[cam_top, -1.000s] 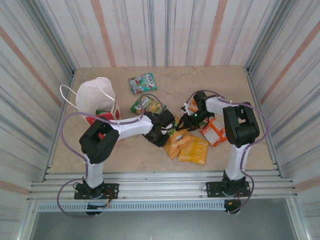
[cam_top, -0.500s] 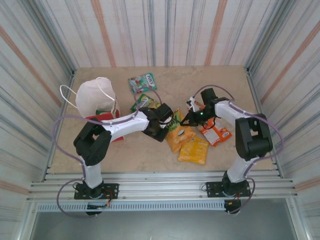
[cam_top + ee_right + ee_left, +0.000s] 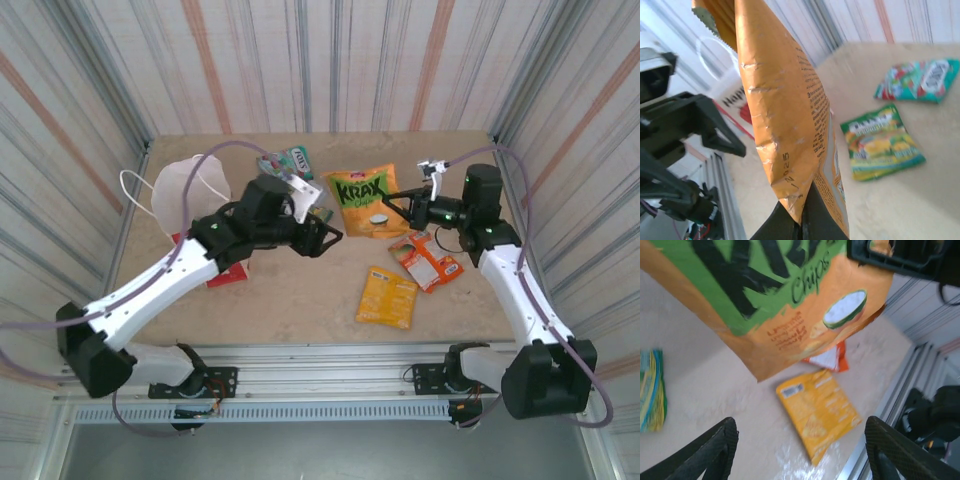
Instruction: Place the snacks into the paper bag
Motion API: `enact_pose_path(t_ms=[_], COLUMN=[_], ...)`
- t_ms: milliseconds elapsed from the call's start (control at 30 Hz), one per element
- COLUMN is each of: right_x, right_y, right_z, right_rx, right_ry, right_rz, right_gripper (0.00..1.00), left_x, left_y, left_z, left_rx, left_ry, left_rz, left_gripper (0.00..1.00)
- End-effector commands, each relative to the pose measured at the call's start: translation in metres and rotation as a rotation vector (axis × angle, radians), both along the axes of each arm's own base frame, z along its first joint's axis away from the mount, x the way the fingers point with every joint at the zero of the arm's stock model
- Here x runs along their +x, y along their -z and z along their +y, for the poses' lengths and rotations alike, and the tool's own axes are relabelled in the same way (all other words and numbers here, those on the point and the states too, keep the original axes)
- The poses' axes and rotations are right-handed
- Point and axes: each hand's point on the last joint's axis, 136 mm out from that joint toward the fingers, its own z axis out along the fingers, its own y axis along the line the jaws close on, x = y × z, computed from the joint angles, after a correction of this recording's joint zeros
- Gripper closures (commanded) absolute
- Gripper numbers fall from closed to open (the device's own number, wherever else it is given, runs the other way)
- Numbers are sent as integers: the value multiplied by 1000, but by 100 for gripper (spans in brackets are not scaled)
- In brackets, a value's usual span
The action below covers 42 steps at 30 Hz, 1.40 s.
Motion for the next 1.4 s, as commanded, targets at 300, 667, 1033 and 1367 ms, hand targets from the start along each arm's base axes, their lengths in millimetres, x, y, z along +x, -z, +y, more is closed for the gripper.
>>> enact_pose_path(t_ms=[300, 667, 1033, 1367], right_x=[-29, -45, -35, -18], right_y=[-98, -119, -112, -98], right_z=[14, 38, 38, 31], right_rx=[167, 175, 179, 181], right_ry=[-233, -341, -299, -150], right_rz=[-179, -217, -193, -158], right_gripper=[100, 100, 100, 76], left_x=[11, 5, -7, 3], left_y=[-76, -105, -117, -121], left_z=[12, -9, -6, 9], left_rx=[-243, -392, -428, -326], left_ry=[126, 323, 356, 207], left_rz=[-298, -365, -400, -419], left_gripper=[22, 27, 57, 87])
